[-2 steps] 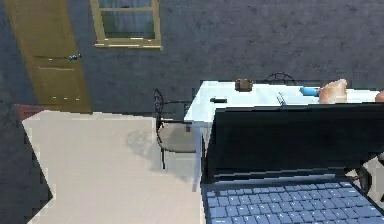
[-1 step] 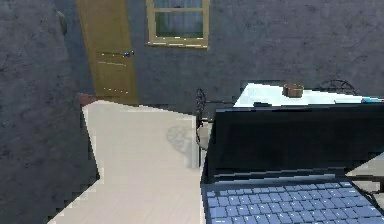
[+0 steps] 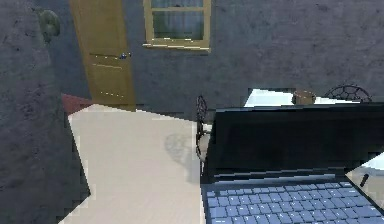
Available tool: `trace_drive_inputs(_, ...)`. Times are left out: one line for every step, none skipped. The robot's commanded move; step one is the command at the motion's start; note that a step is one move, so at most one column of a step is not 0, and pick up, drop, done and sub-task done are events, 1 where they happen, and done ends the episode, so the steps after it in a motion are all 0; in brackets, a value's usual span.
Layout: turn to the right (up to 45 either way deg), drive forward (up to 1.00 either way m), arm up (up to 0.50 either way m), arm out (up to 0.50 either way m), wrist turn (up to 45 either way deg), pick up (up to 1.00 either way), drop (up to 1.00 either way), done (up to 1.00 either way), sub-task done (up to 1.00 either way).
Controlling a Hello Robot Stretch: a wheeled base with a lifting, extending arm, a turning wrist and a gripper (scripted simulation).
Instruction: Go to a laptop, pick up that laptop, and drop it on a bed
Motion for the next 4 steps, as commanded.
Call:
trace_drive_inputs(-33.0, 0.00, 0.00, 0.00, 0.0, 0.00, 0.00, 0.00, 0.00)
trace_drive_inputs(0.0, 0.15, 0.00, 0.00, 0.0, 0.00, 0.00, 0.00, 0.00)
trace_drive_inputs(24.0, 0.00, 0.00, 0.00, 0.0, 0.00, 0.00, 0.00, 0.00)
trace_drive_inputs(0.0, 1.00, 0.00, 0.00, 0.0, 0.00, 0.00, 0.00, 0.00)
